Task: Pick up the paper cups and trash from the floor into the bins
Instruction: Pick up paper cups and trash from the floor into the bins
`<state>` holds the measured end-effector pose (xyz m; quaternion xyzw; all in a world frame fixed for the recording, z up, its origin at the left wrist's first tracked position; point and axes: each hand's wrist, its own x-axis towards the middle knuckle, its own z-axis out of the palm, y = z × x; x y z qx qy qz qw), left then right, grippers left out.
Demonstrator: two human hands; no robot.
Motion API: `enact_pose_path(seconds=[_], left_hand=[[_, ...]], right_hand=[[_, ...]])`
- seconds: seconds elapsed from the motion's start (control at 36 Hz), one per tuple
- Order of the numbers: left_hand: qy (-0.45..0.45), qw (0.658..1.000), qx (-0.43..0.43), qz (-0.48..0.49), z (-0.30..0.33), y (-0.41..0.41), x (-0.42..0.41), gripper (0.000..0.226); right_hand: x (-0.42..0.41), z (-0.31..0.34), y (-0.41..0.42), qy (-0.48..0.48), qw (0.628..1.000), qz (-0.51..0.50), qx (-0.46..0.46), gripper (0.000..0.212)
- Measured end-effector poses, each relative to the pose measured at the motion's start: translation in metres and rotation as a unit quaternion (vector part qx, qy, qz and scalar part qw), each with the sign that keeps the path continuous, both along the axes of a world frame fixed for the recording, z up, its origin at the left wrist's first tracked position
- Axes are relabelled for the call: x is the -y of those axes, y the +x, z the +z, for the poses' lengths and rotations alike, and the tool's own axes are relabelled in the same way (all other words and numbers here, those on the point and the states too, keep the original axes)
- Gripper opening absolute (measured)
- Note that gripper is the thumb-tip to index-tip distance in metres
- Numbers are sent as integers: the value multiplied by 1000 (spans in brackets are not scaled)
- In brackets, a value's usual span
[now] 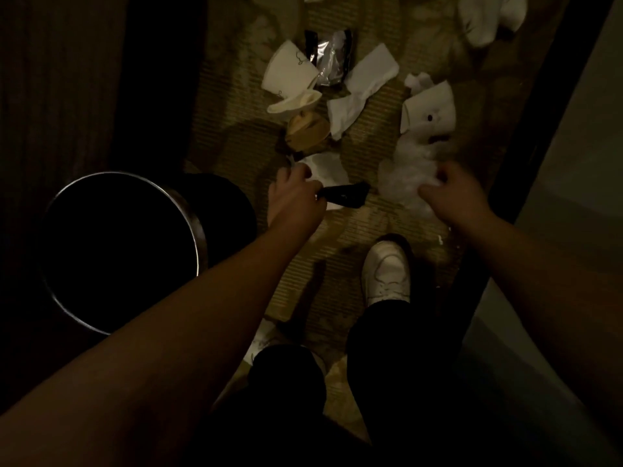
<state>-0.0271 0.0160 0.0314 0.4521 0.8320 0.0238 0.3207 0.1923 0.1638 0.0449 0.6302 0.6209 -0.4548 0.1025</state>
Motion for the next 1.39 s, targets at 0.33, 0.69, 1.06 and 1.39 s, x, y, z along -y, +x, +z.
enact_pose_path(seconds=[0.33,0.69,1.06,1.39], left_hand=[[-137,940,123,288,-89,14,-12,44],[-37,903,149,401,-101,18,-19,27],[-14,889,259,378,45,5,-1,30],[46,843,268,463,226,-70,64,37]], right_hand=[[-3,-35,15,-46,998,43,16,45],[2,-55,21,-61,994,78,48,47],[17,72,-24,-36,996,82,18,37],[51,238,-107,-26,993,116,-24,40]])
